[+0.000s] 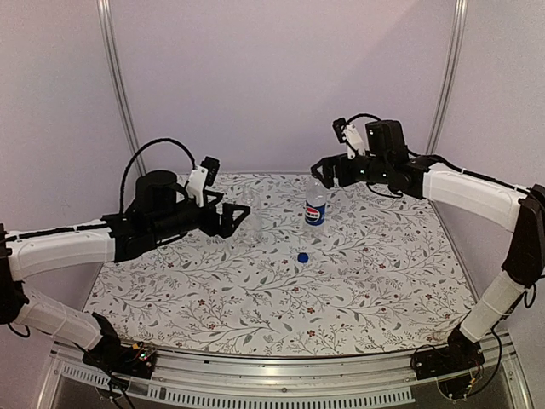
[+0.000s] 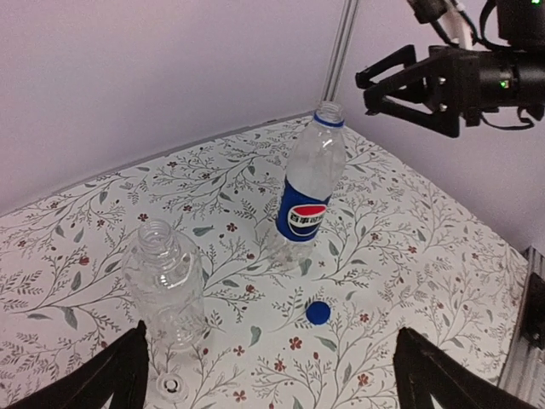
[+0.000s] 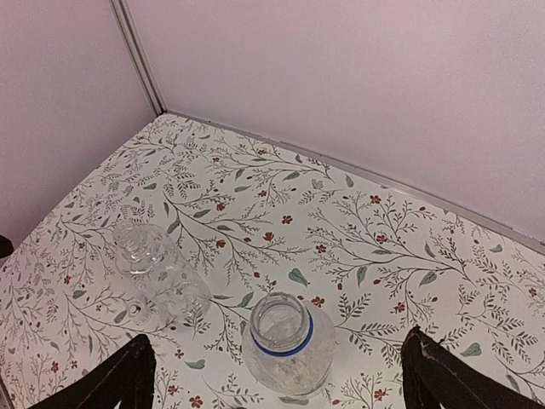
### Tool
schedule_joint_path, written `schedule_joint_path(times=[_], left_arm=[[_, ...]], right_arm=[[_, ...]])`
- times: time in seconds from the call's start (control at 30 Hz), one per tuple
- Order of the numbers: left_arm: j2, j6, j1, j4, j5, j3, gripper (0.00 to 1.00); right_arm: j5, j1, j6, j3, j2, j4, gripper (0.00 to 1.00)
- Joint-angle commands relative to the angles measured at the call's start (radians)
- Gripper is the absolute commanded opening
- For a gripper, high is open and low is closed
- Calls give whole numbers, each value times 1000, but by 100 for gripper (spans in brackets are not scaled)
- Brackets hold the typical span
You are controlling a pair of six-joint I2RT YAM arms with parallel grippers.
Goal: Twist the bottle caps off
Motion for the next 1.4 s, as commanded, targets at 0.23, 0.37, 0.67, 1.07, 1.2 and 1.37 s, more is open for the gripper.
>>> schedule_joint_path(times=[0.23,0.37,0.67,1.07,1.2,1.37], left_arm=[[-138,-5,159,-151,-112,99,100],[-172,13,234,-170,-97,116,100],[-222,87,323,-193,-12,132,100],[-285,108,326,-110,-27,46,100],[-285,108,326,-113,-23,47,100],[-286,107,326,-115,-24,46,100]], right_arm=[[15,-119,67,-109,-294,-118,99],[102,-141,19,-159,-397,-116,99],[169,-152,-14,-239,-551,-111,99],[181,-152,-4,-341,-614,-24,99],[171,-152,3,-345,-601,-20,99],[167,-152,6,-347,-592,-15,99]])
